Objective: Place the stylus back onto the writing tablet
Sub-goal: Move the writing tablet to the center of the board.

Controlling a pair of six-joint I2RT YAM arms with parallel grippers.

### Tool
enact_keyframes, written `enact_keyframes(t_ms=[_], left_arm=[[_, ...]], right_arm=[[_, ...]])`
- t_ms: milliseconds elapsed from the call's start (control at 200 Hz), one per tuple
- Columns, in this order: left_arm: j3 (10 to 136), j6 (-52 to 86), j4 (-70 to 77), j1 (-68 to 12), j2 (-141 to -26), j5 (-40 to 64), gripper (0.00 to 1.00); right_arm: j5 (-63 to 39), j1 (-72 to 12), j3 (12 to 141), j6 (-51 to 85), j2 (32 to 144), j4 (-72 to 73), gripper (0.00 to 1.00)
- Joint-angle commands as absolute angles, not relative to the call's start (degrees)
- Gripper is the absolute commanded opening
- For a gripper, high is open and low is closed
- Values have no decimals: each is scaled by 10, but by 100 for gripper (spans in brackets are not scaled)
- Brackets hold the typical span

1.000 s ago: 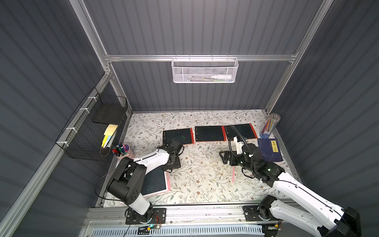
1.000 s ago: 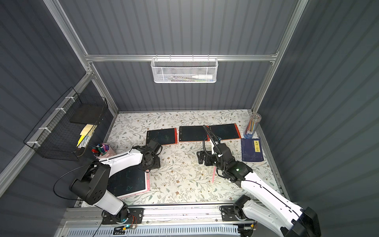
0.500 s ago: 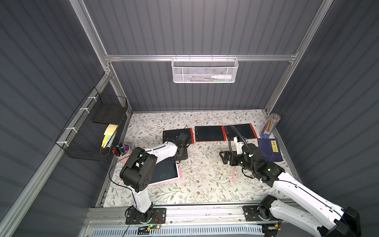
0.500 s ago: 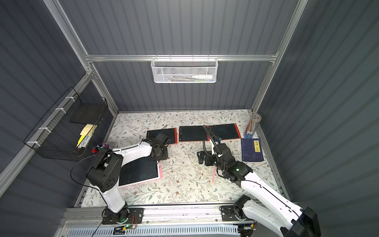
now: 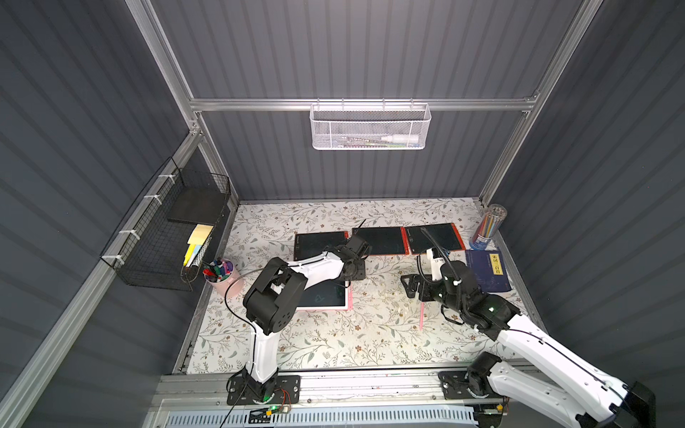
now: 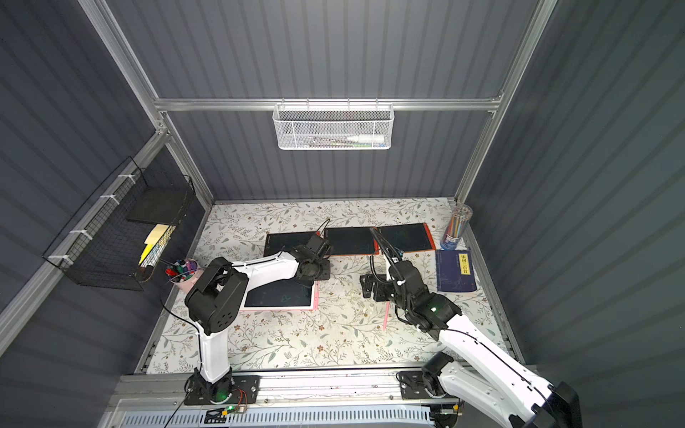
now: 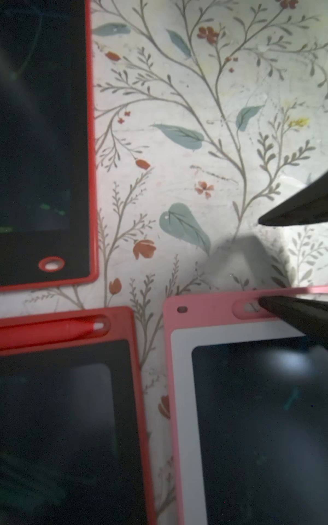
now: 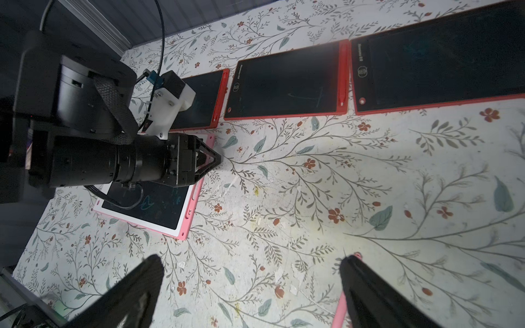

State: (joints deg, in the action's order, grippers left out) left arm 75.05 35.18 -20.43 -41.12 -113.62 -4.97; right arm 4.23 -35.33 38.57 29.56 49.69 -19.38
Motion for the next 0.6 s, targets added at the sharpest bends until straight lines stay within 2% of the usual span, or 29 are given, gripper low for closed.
enact_keyframes(t_ms=[0, 390, 595], left_arm=[[760, 369, -223, -429, -1174, 5, 43], [803, 380, -196, -463, -1203, 45, 45], [835, 359, -199, -464, -1199, 39, 50]], right_arm=[[52, -351, 381, 292, 492, -208, 99], [112, -350, 382, 305, 459, -253, 99], [134, -348, 381, 304, 418, -292, 97]])
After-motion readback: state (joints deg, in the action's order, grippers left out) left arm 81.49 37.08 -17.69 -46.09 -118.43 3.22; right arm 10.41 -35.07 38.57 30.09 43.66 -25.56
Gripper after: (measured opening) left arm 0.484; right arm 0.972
